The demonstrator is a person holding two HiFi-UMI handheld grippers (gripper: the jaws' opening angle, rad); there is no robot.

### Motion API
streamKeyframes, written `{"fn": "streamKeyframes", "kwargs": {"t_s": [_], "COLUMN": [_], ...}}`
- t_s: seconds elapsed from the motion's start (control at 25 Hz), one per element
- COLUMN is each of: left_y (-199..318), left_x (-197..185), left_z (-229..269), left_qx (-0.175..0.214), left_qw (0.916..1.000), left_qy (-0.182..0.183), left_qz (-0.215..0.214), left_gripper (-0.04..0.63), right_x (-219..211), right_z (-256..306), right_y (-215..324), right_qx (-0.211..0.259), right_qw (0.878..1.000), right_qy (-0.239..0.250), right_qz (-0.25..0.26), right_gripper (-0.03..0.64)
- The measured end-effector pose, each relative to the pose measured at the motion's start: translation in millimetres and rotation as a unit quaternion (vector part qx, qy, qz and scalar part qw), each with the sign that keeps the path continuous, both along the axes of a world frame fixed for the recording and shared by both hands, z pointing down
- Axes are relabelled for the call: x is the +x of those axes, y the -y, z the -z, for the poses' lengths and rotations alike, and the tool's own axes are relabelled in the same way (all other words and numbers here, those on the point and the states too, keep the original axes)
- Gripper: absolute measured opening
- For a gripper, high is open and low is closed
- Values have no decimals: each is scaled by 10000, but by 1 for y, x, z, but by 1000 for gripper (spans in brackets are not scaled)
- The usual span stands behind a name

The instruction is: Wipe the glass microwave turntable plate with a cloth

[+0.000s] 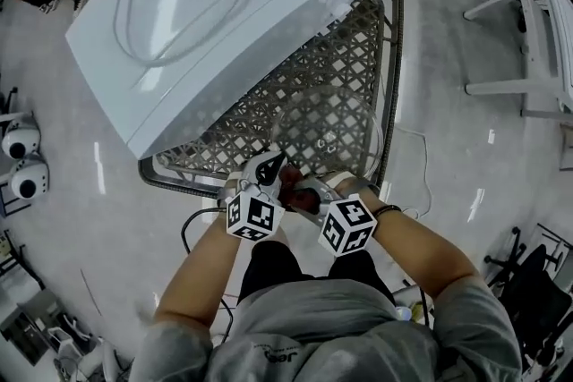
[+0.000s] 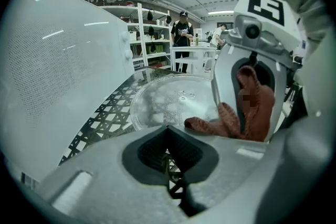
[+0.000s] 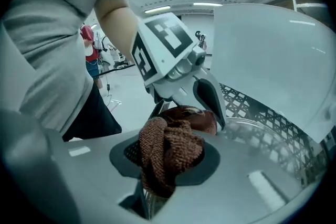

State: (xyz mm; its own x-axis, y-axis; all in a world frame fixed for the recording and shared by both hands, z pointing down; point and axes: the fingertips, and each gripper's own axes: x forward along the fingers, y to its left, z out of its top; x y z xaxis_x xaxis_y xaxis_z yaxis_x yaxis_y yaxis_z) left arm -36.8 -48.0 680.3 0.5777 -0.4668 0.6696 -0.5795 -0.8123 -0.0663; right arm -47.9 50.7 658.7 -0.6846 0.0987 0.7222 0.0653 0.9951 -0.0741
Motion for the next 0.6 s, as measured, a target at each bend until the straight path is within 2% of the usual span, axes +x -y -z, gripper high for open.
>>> {"fn": "streamKeyframes", "kwargs": {"t_s": [0.24, 0.6], "left_y": [1, 0], "left_x": [-1, -5], "left_z": [-2, -2], "left_qx": [11, 5], "left_qw": [10000, 10000], "left_qy": [-5, 0], "left_qz": [-31, -23], "left_gripper": [-3, -3], "right_x": [3, 68], "right_z": [-9, -8], "right_y": [3, -5], "right_qx": [-198, -420], "right_qw": [9996, 9968], "right_qy": [-176, -580], "right_qz": [-140, -351], "right_gripper": [107, 107]}}
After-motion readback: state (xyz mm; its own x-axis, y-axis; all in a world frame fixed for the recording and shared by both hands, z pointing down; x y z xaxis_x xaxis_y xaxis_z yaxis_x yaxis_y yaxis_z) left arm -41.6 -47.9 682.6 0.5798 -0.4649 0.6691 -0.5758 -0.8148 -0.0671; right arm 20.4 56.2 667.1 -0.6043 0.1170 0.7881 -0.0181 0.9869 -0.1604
